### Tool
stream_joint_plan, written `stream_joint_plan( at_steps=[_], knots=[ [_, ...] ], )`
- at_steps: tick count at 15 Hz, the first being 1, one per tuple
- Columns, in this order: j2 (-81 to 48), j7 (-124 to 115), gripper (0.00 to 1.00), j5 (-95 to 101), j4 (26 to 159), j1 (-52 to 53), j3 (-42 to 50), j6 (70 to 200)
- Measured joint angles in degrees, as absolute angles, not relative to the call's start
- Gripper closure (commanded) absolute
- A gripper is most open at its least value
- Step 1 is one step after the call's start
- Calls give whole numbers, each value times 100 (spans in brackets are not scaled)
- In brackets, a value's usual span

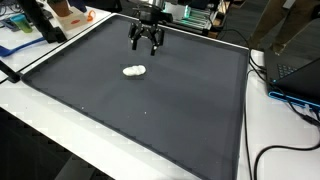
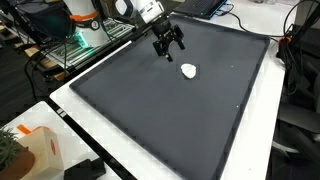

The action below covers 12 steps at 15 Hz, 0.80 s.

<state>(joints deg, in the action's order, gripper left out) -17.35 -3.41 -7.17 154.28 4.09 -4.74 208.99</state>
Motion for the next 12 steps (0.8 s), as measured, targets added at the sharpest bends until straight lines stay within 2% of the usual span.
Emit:
stream_joint_plan(
  at_steps=[12],
  knots=[
    [-1915, -395, 0, -713, 15174, 535, -574, 20915]
  ],
)
